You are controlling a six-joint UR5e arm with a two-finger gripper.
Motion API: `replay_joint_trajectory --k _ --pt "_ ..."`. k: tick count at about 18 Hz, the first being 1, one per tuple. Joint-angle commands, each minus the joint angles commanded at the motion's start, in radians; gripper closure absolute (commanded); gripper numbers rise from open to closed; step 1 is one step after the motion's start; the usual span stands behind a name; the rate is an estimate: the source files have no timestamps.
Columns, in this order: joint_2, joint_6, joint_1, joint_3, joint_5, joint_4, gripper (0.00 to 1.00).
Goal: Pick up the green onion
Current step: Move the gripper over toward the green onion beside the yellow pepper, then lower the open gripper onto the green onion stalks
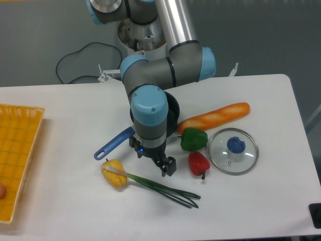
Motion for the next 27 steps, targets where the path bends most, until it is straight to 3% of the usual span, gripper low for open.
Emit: replay_joint_trajectory --k 18,24,27 --pt "-0.009 0.322 -0.011 -0.015 -0.002 0.0 0.0" --pt "-0.018 0.316 -0.048 -0.005 -0.006 0.002 0.0" --pt "-0.02 0.321 -0.048 -0.003 -0.06 0.014 0.0"
